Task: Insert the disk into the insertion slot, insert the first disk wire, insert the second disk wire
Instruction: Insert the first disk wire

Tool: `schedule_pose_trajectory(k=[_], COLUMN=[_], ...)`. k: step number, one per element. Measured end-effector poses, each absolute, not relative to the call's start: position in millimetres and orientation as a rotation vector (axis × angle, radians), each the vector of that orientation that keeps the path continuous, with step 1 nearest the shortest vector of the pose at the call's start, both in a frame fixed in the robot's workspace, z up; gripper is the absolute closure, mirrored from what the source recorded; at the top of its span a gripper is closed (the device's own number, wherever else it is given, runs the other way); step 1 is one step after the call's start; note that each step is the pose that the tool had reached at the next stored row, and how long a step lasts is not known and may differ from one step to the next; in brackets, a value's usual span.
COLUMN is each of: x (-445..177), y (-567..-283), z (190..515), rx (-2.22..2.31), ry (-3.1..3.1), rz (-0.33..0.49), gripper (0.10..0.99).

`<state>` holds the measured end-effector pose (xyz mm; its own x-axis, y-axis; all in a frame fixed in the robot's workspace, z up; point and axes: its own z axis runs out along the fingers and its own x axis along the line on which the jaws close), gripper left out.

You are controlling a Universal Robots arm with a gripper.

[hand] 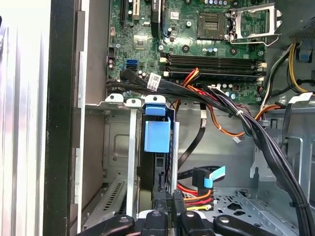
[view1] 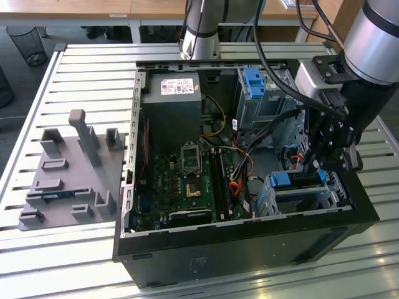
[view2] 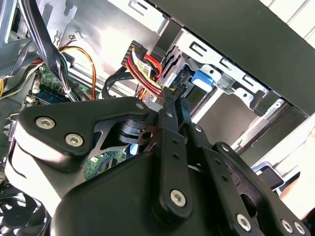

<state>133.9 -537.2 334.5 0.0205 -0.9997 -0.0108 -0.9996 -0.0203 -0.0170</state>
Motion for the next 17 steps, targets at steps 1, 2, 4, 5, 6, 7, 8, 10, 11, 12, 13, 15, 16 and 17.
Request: schedule_pose_trajectory(k=[1,2,4,5,6,7,8,10,11,12,13,15,16,17], x=[133.9,133.9,133.9,133.9,133.9,133.9,133.9,133.7,133.6,133.5,133.4,133.4,133.4,133.3], y=[-537.8,-538.2,-538.4,-538.6,-538.7,-538.8,-538.9,-538.9,-538.9,-539.0,-539.0,-539.6,-540.0,-540.3], z=[334.4,334.3,334.1,334.2,334.1,334.1,334.1,334.1,334.1,334.1,334.0,333.8,333.8,333.7], rx=[-2.227,-2.224,-2.216,-2.212,-2.209,-2.207,-2.206,-2.206,-2.205,-2.205,-2.204,-2.201,-2.199,-2.196], ry=[2.188,2.191,2.200,2.203,2.206,2.208,2.209,2.209,2.210,2.210,2.211,2.214,2.216,2.219], rz=[-0.007,-0.007,-0.007,-0.007,-0.007,-0.007,-0.007,-0.007,-0.007,-0.007,-0.007,-0.007,-0.007,-0.007], gripper=[0.922,0.922,0.922,0.922,0.922,0.922,0.922,0.922,0.922,0.922,0.922,0.922,0.922,0.922])
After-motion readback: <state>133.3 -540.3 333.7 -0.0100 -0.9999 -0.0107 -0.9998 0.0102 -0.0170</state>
